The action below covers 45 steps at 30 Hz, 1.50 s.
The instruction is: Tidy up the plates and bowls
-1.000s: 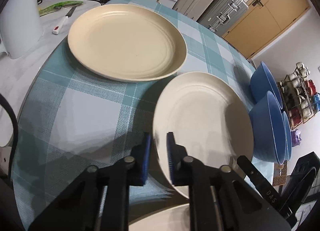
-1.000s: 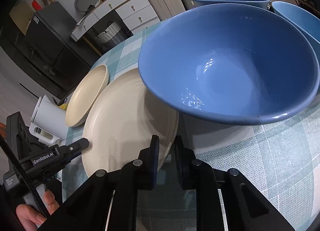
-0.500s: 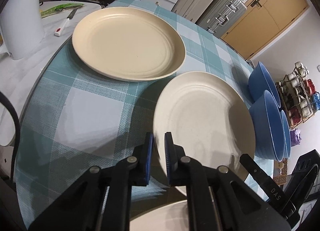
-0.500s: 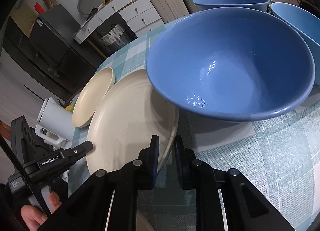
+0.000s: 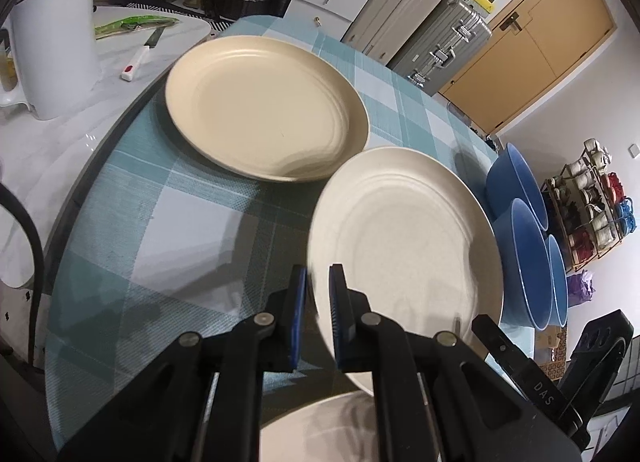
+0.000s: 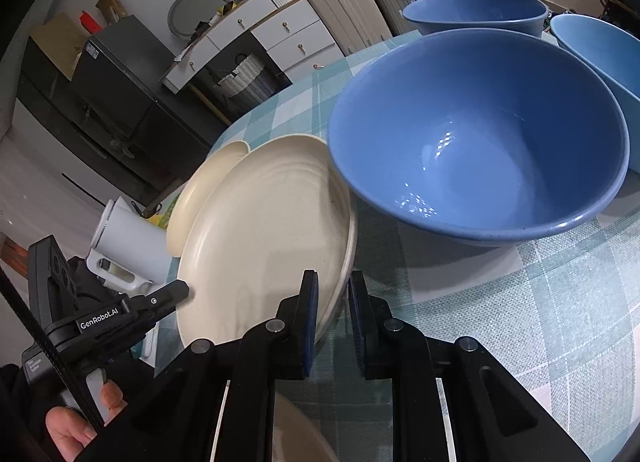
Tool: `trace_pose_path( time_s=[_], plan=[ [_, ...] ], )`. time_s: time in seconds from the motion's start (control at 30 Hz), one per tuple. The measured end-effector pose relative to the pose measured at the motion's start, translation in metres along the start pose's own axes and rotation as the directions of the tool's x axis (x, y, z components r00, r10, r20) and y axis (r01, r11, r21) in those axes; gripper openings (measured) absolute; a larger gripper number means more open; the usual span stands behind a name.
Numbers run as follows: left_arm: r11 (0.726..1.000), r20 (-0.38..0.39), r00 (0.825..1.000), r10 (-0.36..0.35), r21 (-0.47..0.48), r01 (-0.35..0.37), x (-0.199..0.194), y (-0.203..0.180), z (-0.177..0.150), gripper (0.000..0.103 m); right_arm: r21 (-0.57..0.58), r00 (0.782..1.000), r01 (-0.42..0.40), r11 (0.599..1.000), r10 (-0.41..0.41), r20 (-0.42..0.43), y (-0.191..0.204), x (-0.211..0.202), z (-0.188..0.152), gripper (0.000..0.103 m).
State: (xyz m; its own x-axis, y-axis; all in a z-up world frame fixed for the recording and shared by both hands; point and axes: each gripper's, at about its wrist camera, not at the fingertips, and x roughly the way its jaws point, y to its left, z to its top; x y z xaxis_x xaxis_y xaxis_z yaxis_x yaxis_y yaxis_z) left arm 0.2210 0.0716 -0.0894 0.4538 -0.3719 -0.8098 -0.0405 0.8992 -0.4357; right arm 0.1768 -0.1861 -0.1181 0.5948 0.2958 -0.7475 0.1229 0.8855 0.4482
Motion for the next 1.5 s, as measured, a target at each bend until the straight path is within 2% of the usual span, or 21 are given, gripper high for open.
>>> trace_pose_path(
  time_s=[0.5, 0.6, 0.73, 0.97, 1.07, 1.2, 1.5],
  plan=[
    [0.999, 0.078, 0.997, -0.011, 0.035, 0.009, -0.055, -0.007, -0.015, 0.009, -0.034, 1.000, -0.025, 0.999, 0.026, 0.018, 0.018, -0.036, -0.010, 0.015],
    [0.999, 0.081, 0.997, -0.015, 0.039, 0.012, -0.061, -0.008, -0.021, 0.009, -0.093, 1.000, 0.007, 0.996, -0.004, 0.028, 0.024, -0.042, -0.016, 0.015],
    [0.998, 0.095, 0.995, 0.026, 0.057, -0.031, -0.068, -0.008, -0.034, 0.009, -0.123, 1.000, 0.005, 0.992, -0.002, 0.024, 0.028, -0.047, -0.029, 0.015],
    [0.998, 0.111, 0.993, 0.035, 0.056, -0.041, -0.092, 0.002, -0.066, 0.009, -0.136, 0.999, -0.048, 0.990, 0.047, -0.009, 0.030, -0.061, -0.052, 0.015],
    [0.994, 0.140, 0.987, 0.075, 0.073, -0.086, -0.102, 0.004, -0.084, 0.009, -0.186, 0.999, -0.048, 0.981, 0.048, -0.008, 0.037, -0.066, -0.066, 0.015],
    [0.987, 0.156, 0.980, 0.120, 0.091, -0.135, -0.111, 0.009, -0.104, 0.009, -0.198, 0.998, -0.063, 0.978, 0.056, -0.039, 0.037, -0.068, -0.080, 0.015],
    [0.980, 0.176, 0.972, 0.154, 0.094, -0.172, -0.125, 0.017, -0.133, 0.009, -0.232, 0.996, -0.060, 0.971, 0.044, -0.075, 0.040, -0.072, -0.110, 0.015]
  ],
)
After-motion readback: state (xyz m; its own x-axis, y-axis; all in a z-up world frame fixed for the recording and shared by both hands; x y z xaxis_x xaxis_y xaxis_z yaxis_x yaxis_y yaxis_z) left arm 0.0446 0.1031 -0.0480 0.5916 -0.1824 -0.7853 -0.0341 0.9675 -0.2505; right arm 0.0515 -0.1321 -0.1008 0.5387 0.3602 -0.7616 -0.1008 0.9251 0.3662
